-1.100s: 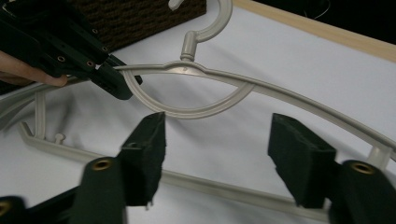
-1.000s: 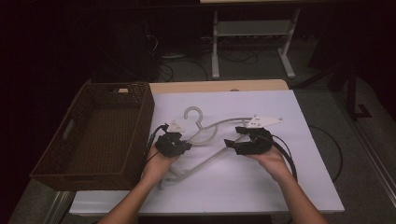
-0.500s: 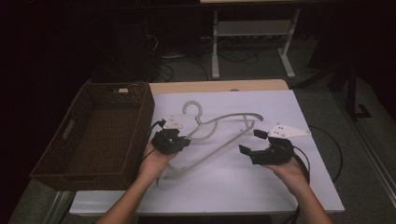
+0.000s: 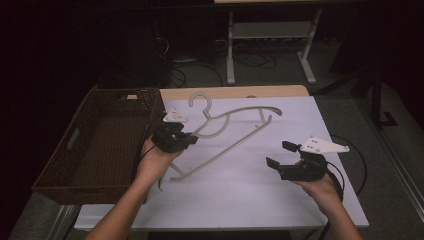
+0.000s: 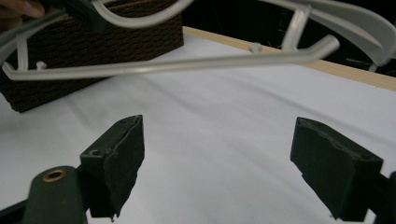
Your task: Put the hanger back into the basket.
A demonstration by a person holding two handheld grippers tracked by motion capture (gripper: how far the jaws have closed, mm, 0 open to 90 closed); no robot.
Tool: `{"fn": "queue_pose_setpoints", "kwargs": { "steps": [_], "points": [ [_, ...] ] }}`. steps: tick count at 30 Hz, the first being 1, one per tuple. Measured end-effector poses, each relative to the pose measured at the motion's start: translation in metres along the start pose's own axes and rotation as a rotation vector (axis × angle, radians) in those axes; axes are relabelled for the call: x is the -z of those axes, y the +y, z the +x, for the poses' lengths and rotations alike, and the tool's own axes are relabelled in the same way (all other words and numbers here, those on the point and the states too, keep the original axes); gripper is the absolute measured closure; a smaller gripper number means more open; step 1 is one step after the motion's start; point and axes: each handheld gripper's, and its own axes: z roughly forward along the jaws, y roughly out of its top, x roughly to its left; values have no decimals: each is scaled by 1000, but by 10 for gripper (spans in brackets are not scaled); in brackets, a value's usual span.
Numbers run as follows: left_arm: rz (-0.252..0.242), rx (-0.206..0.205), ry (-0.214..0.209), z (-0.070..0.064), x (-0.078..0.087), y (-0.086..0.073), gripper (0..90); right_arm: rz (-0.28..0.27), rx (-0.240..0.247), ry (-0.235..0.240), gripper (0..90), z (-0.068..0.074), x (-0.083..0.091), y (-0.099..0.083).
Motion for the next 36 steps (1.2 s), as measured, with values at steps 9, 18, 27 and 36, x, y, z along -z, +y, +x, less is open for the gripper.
{"fn": "queue_pose_setpoints", "kwargs": {
  "steps": [9,18,27,36],
  "points": [
    [-17,-7,24,21,33,14,825,-16,-13,-14,170,-6,6,-2],
    [-26,-3,83,50,62,11,826,-13,-14,-19,170,-6,4,-3],
    [-25,27,146,79,93,-2,825,-10,-20,-20,171,-6,3,-4],
    [-24,78,205,107,126,-23,825,-8,-23,-16,170,-5,2,-4]
  ]
}}
